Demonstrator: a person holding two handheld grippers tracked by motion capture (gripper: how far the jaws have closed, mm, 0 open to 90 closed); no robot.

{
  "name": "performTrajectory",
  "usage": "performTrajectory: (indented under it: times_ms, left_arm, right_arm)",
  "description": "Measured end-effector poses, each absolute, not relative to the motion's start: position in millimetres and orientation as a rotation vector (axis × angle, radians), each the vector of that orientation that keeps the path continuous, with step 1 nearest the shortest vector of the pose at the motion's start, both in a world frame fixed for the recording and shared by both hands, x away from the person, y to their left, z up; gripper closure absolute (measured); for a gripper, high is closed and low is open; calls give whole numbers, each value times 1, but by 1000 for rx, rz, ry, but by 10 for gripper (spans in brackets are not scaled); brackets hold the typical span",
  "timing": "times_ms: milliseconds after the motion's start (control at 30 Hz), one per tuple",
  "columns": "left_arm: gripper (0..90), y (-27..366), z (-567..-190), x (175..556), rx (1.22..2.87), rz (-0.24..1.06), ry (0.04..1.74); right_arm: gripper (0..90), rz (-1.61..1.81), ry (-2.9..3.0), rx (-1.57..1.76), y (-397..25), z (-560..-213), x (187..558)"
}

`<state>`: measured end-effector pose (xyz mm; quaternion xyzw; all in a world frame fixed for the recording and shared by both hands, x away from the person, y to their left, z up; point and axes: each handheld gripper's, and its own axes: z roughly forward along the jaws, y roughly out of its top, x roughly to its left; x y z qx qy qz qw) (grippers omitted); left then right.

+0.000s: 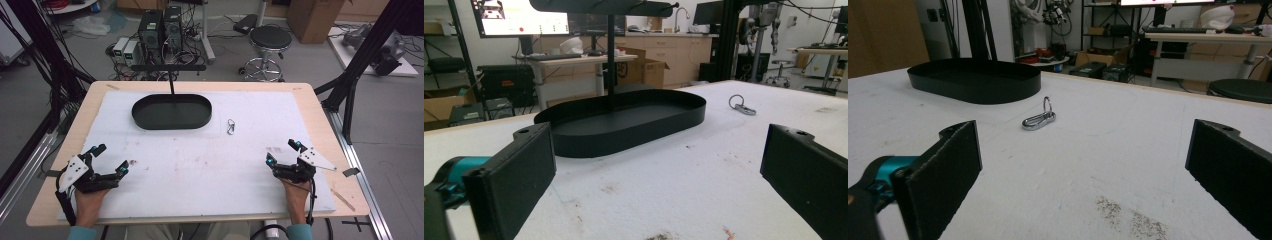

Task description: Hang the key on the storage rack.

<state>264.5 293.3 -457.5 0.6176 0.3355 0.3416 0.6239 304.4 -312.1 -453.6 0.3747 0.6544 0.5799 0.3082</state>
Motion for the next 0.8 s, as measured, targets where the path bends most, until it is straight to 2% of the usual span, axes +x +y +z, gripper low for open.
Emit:
performTrajectory:
  times_ms: [800]
  left_arm:
    - [17, 293, -457, 264, 1424, 792, 765]
  right_arm:
    - [6, 1514, 1738, 1042, -313, -451, 310]
